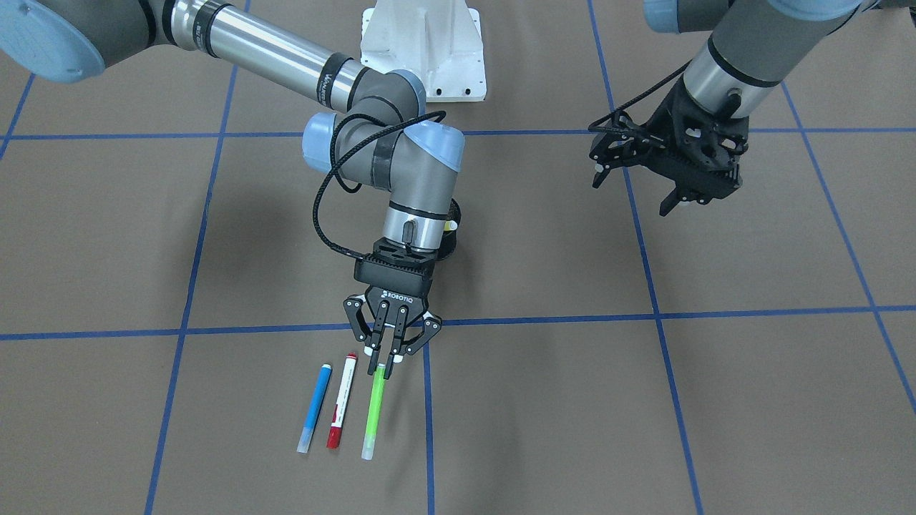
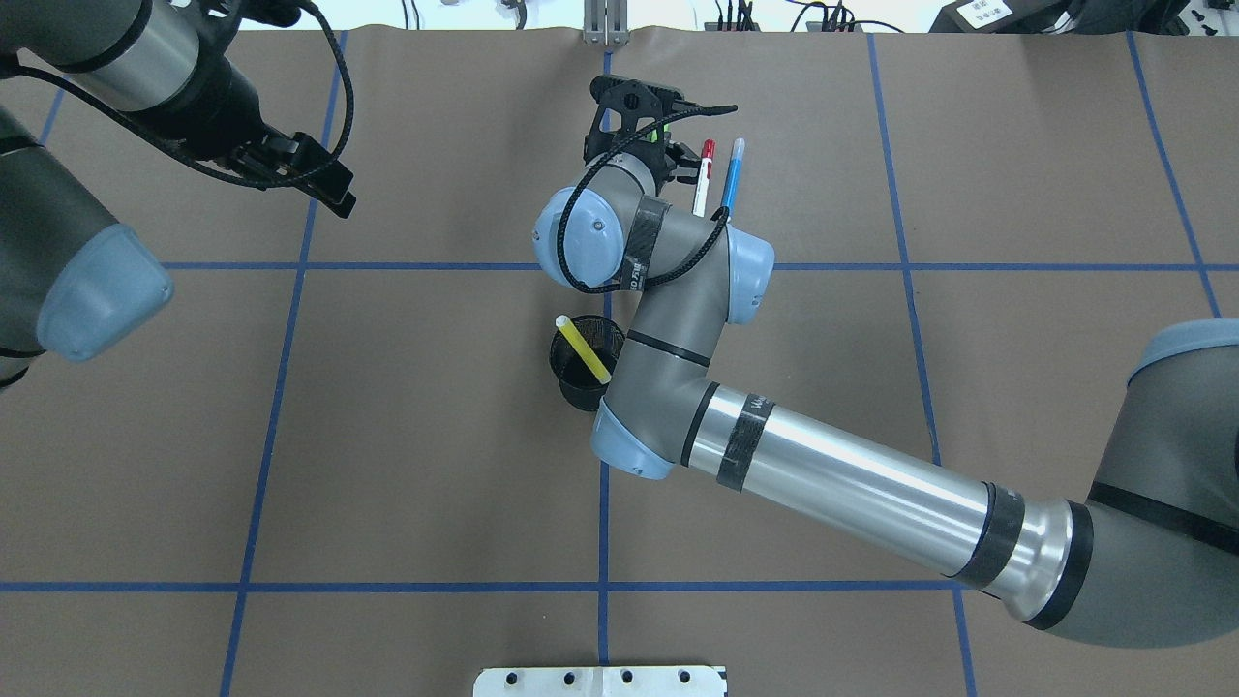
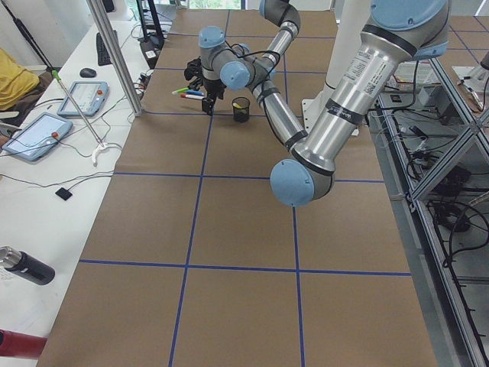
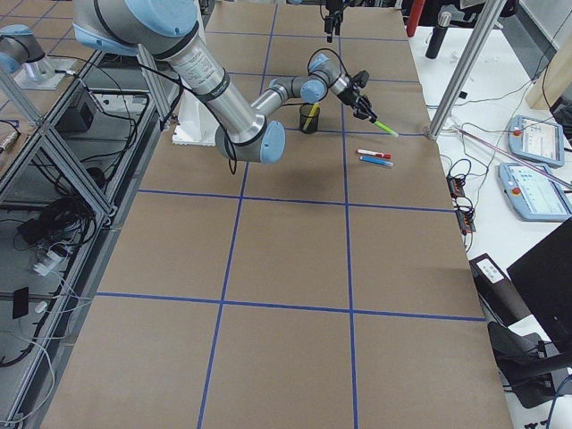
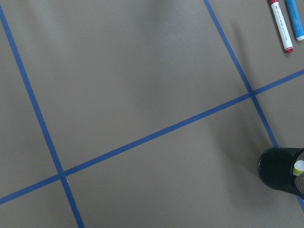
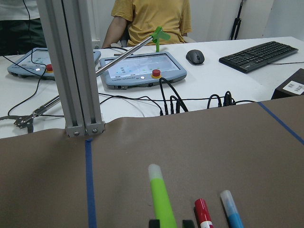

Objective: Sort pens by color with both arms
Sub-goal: 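Lay the green highlighter on the table near the markers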

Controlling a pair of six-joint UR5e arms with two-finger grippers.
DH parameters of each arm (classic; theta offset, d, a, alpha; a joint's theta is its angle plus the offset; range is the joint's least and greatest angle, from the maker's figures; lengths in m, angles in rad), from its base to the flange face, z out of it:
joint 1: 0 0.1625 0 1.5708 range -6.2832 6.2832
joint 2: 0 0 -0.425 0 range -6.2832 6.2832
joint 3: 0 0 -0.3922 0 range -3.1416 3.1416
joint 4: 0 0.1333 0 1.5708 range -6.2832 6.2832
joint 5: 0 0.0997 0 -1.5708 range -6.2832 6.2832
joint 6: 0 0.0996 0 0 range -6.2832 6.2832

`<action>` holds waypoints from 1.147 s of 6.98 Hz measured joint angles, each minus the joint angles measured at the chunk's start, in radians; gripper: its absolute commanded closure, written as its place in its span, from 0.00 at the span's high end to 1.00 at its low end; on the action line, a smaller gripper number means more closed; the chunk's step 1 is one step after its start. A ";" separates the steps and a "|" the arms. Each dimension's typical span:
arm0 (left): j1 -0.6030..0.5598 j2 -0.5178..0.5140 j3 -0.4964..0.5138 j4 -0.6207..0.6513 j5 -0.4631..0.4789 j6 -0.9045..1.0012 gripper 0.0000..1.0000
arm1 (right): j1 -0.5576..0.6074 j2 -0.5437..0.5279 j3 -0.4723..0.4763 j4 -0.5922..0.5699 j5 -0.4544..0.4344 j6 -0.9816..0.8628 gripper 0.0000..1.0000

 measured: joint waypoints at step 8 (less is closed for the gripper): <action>0.000 -0.003 0.000 0.004 -0.004 -0.009 1.00 | 0.035 0.007 -0.063 0.123 0.114 -0.018 0.98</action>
